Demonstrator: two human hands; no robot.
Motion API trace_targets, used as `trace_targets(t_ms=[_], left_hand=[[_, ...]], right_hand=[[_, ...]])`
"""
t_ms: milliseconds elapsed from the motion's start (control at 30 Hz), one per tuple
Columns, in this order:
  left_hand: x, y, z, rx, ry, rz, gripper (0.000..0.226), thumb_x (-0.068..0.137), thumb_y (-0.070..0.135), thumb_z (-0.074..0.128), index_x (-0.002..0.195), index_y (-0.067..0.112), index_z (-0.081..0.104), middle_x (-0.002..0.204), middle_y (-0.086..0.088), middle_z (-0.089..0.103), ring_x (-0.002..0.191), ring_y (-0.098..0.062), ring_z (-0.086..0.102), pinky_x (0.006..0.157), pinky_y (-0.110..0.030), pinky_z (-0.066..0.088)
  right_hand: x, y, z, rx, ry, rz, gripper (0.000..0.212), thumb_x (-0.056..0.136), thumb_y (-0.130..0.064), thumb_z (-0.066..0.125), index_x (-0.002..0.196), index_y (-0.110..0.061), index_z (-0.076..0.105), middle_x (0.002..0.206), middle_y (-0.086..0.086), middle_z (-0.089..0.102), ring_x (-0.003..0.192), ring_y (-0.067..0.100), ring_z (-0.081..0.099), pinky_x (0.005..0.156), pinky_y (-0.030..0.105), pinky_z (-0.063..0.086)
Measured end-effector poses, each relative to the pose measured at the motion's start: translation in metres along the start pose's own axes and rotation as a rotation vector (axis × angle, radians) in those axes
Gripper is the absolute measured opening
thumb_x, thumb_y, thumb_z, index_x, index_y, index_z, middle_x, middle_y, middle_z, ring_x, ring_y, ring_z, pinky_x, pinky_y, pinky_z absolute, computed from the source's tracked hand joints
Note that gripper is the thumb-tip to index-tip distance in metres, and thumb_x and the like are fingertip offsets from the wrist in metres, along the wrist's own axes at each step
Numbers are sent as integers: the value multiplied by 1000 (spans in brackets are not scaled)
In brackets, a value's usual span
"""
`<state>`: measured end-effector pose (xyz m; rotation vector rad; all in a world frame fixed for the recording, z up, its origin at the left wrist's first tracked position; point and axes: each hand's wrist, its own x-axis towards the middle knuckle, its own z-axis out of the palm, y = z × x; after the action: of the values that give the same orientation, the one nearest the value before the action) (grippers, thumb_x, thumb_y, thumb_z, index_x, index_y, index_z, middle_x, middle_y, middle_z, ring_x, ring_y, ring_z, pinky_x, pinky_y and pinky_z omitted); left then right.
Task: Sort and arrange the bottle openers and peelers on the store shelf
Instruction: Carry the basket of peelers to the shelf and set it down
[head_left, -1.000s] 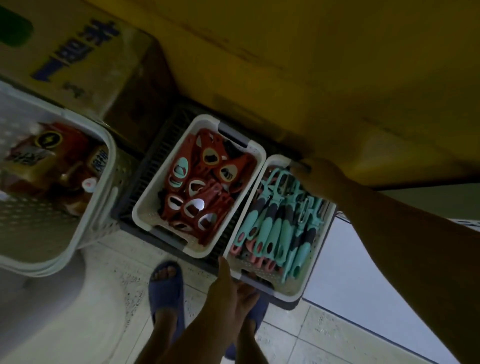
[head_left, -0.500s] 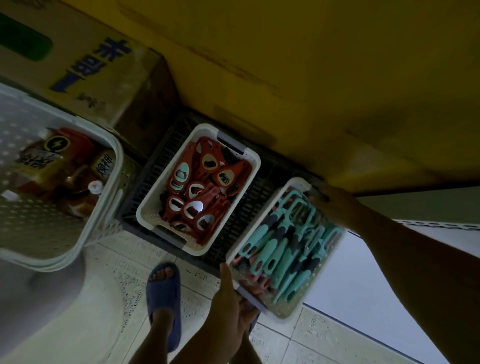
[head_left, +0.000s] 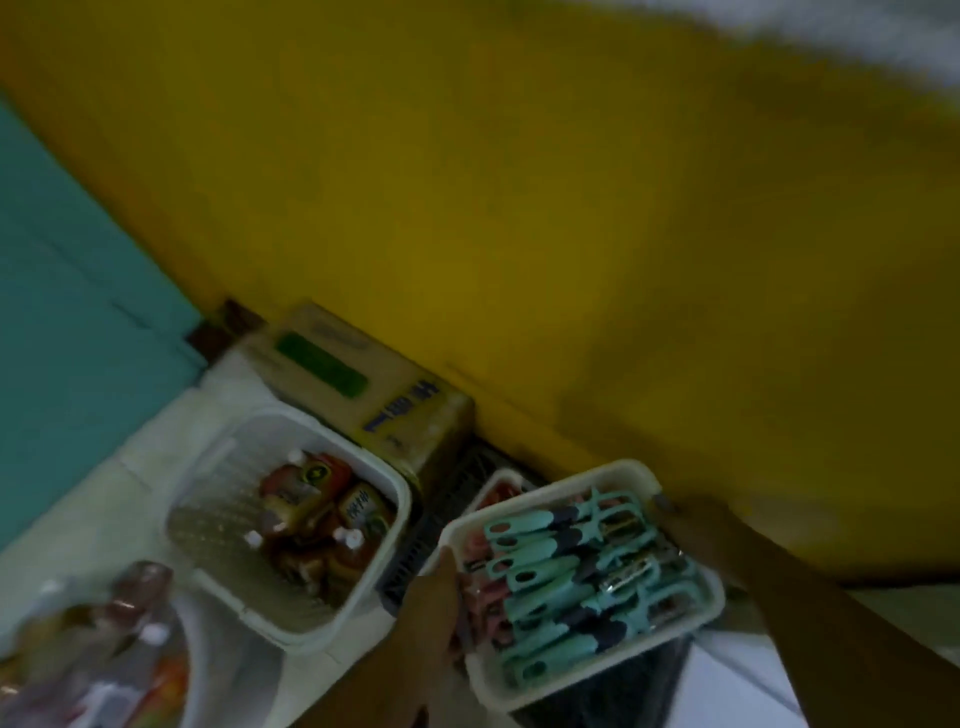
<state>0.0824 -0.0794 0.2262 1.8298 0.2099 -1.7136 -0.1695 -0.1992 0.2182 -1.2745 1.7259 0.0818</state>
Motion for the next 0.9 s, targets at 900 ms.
trace_targets(t_ms=[900], left_hand=[[-467,-128,-531,-528,883,515,36,101,27,40,76,4,53,62,-11,60,50,-18,56,51,-26,46]], right_hand=[[-551,-417,323,-177,-577,-959,15,82,-8,62,75,4,66,64,19,69,55,28,67,58,36,56]])
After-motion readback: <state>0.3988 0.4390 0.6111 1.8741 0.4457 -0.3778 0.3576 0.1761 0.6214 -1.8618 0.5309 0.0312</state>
